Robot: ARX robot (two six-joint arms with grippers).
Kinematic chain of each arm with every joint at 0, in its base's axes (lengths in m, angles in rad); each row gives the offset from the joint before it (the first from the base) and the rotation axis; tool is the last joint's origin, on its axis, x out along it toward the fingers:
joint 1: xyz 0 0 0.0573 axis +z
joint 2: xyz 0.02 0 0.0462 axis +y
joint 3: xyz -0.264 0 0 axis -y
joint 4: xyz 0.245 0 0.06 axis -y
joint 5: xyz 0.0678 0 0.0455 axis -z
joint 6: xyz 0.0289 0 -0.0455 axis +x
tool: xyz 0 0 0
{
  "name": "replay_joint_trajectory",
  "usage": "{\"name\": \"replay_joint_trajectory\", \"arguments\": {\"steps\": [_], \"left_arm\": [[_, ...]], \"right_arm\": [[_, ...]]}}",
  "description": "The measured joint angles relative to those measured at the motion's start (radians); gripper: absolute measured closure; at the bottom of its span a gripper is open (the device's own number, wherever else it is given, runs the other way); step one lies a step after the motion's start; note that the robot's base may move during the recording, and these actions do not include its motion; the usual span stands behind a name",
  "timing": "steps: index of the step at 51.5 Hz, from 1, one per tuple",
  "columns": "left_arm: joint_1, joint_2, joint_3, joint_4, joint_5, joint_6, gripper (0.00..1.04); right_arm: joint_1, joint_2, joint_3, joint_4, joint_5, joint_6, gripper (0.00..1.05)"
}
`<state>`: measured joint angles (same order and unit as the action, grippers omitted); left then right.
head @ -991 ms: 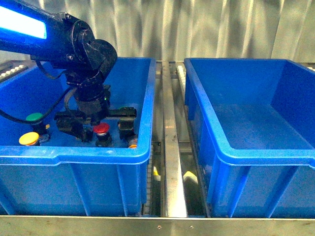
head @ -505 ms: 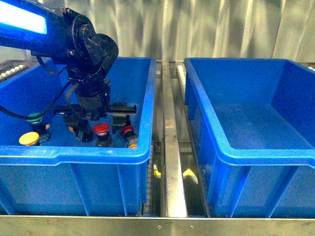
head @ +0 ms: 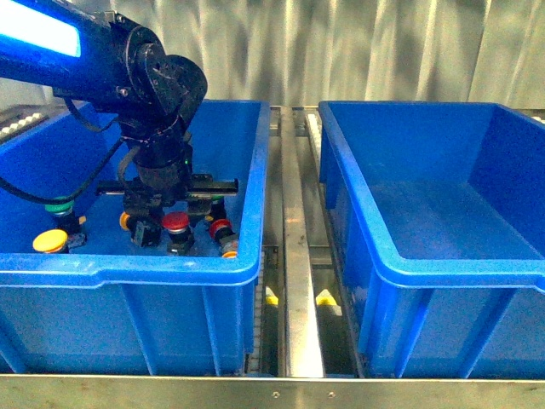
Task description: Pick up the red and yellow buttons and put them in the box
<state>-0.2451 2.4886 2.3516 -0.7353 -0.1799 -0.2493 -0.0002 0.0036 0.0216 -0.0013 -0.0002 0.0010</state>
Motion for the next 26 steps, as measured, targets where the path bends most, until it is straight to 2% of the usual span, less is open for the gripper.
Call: {"name": "replay_joint_trajectory", "arguments": {"steps": [9, 13, 18, 26], "left_arm": [[0.005, -0.179, -0.241, 0.184, -0.001, -0.054, 0.70], [0.015, -0.369, -0.448, 0.349, 0.019, -0.105, 0.70], [0.034, -0.575, -0.653, 0.541, 0.076, -0.161, 0.70], [0.063, -0.824, -0.967, 0.949, 0.220, -0.255, 0.70]], "right_arm": [[0.000, 0.000, 0.000, 0.000, 0.000, 0.000, 0.07], [0.000, 0.000, 0.000, 0.000, 0.000, 0.000, 0.07], [0.000, 0.000, 0.000, 0.000, 0.000, 0.000, 0.07], [0.000, 0.000, 0.000, 0.000, 0.000, 0.000, 0.07]]}}
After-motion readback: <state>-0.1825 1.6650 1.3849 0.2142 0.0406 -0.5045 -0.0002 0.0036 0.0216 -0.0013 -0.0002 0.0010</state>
